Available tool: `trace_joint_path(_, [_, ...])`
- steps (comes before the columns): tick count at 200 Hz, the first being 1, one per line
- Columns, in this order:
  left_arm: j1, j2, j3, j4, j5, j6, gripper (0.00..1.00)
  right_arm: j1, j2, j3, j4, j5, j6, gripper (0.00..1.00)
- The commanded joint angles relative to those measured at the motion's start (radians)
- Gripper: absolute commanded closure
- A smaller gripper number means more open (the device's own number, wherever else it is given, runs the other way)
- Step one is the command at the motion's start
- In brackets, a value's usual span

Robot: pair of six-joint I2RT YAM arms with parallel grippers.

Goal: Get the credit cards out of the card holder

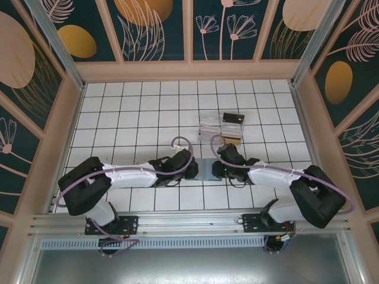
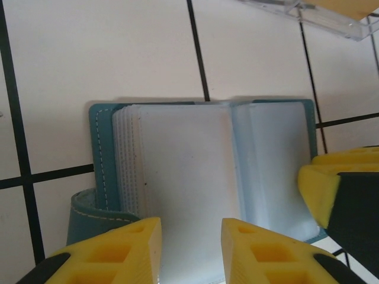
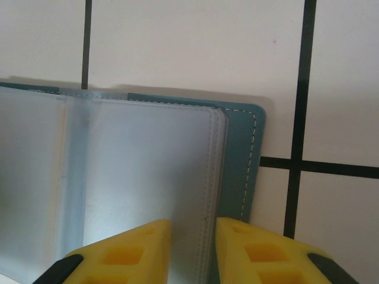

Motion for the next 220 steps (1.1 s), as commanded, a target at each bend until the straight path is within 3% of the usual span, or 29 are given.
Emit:
trace_joint_path(1, [0.014,0.019,0.022,-0.023,-0.004,0.011,0.65,0.0,0.02,-0.024,0.008,-0.018,0.02,0.71])
trace_joint_path(171, [0.024,0.088,0.007,0.065,0.091,0.014,0.66,0.002,0.02,-0.032,0.018,-0.036,0.028,0.7])
trace_joint_path(194, [0.025,0.089,0.004,0.079,0.104,0.015,0.59,0.002,0.02,-0.034,0.02,-0.038,0.03,0.7])
trace_joint_path(220, [0.024,0.081,0.0,0.098,0.118,0.017,0.38,0.002,0.021,-0.037,0.024,-0.04,0.031,0.7])
